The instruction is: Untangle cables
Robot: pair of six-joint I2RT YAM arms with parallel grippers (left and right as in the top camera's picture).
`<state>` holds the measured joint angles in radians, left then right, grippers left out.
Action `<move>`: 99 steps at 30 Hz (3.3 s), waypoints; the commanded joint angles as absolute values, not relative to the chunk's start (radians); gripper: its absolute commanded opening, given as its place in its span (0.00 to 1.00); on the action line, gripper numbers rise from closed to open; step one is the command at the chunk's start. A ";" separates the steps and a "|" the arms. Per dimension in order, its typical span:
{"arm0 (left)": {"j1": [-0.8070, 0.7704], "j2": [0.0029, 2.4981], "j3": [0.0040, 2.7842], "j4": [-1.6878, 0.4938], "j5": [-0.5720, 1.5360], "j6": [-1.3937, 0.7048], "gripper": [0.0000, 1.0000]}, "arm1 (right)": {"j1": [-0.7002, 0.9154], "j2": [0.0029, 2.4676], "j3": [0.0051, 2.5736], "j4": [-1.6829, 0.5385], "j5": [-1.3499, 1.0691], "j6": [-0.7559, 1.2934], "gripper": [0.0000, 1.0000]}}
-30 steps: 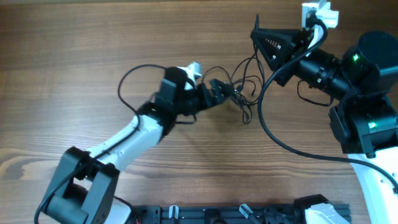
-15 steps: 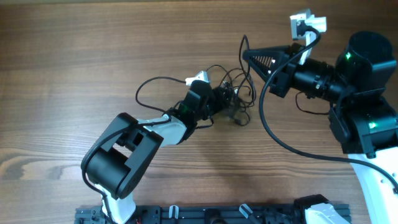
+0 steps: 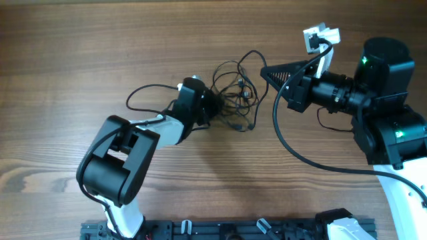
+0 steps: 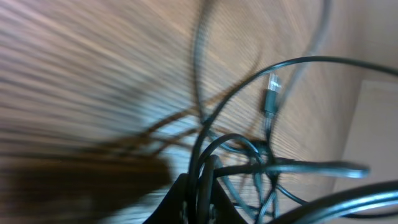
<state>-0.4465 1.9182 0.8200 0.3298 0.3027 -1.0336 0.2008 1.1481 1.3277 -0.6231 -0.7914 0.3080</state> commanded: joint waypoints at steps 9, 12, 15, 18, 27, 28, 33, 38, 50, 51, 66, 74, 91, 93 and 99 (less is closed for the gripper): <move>-0.296 1.911 0.820 0.275 0.490 -1.025 0.10 | 0.199 1.140 1.328 -0.657 -0.669 0.286 0.05; -0.292 1.911 0.820 0.273 0.490 -0.990 0.11 | 0.199 1.140 1.328 -0.657 -0.669 0.286 0.05; -0.277 1.911 0.820 0.249 0.490 -0.973 0.11 | 0.199 1.140 1.328 -0.657 -0.669 0.286 0.05; -0.245 1.911 0.820 0.210 0.491 -0.972 0.11 | 0.199 1.140 1.328 -0.661 -0.640 0.287 0.05; -0.088 1.894 0.820 0.136 0.580 -0.867 0.13 | 0.199 1.140 1.328 -0.732 -0.442 0.288 0.04; -0.067 1.894 0.820 0.123 0.584 -0.867 0.13 | 0.199 1.140 1.328 -0.755 -0.380 0.289 0.05; -0.006 1.893 0.820 0.053 0.583 -0.867 0.13 | 0.199 1.156 1.327 -0.964 0.241 0.483 0.04; -0.004 1.893 0.820 0.033 0.567 -0.867 0.19 | 0.199 1.223 1.327 -1.045 0.366 0.561 0.04; -0.004 1.893 0.820 0.032 0.541 -0.867 0.31 | 0.199 1.391 1.327 -1.092 0.286 0.560 0.08; -0.004 1.894 0.819 0.031 0.541 -0.867 0.33 | 0.199 1.398 1.327 -1.094 0.286 0.560 0.10; -0.004 1.894 0.819 0.025 0.541 -0.867 1.00 | 0.199 1.409 1.327 -1.094 0.230 0.560 1.00; -0.004 1.722 0.820 0.073 0.418 -0.758 1.00 | 0.199 1.409 1.327 -1.072 0.229 0.558 1.00; -0.413 1.374 0.820 -0.023 -0.081 -0.441 0.99 | 0.199 1.409 1.327 -1.004 0.141 0.561 1.00; -0.426 1.418 0.822 -0.019 -0.080 -0.441 0.99 | 0.199 1.409 1.327 -1.003 0.120 0.572 1.00; -0.474 1.656 1.019 -0.124 -0.080 -0.344 0.99 | 0.199 1.420 1.327 -0.982 0.015 0.607 1.00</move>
<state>-0.4530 1.5501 0.8940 -0.0856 -0.0605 -0.4046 0.2008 1.4006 1.3266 -0.9901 0.0879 0.5838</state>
